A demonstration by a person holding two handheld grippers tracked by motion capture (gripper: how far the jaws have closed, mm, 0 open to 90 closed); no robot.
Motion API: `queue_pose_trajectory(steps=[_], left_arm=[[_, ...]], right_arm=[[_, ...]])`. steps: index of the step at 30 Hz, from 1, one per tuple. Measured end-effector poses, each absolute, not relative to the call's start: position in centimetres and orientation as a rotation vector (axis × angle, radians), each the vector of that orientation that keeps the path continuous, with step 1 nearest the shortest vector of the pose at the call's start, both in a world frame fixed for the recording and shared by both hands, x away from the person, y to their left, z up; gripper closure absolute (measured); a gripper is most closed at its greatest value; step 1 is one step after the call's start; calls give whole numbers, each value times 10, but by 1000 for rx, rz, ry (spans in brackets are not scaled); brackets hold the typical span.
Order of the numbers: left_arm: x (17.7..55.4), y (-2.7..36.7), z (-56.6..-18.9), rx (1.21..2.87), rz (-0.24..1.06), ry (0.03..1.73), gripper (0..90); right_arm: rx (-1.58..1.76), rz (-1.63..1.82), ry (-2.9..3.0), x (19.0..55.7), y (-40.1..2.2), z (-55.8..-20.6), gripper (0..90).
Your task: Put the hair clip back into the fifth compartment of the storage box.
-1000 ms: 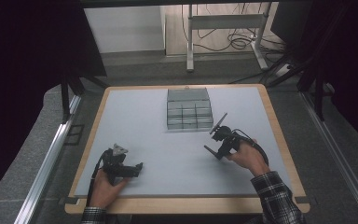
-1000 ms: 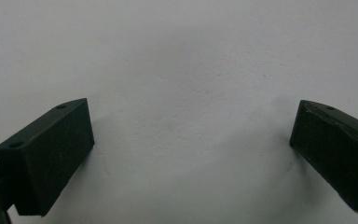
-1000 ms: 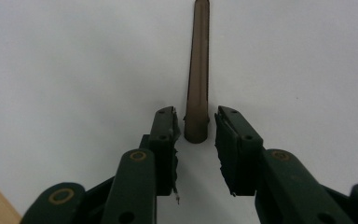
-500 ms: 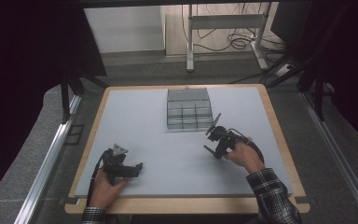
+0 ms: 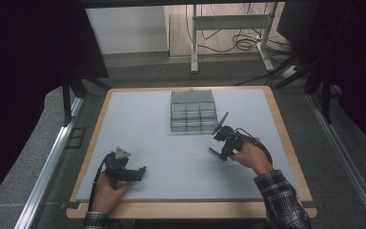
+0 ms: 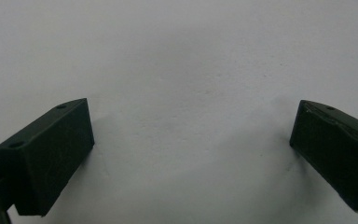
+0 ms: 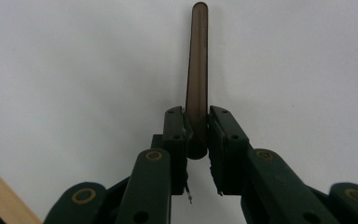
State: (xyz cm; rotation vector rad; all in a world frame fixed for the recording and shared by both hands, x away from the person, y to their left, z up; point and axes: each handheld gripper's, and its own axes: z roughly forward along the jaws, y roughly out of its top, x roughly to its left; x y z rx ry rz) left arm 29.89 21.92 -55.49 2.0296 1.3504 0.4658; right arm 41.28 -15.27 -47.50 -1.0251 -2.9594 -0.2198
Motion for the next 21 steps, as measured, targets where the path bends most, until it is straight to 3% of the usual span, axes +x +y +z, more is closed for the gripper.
queue_pose_trajectory(steps=[21], left_arm=[[299, 219, -555, 2029, 465, 1350, 0]], right_arm=[[-1000, -324, -2998, 415, -150, -446, 763]])
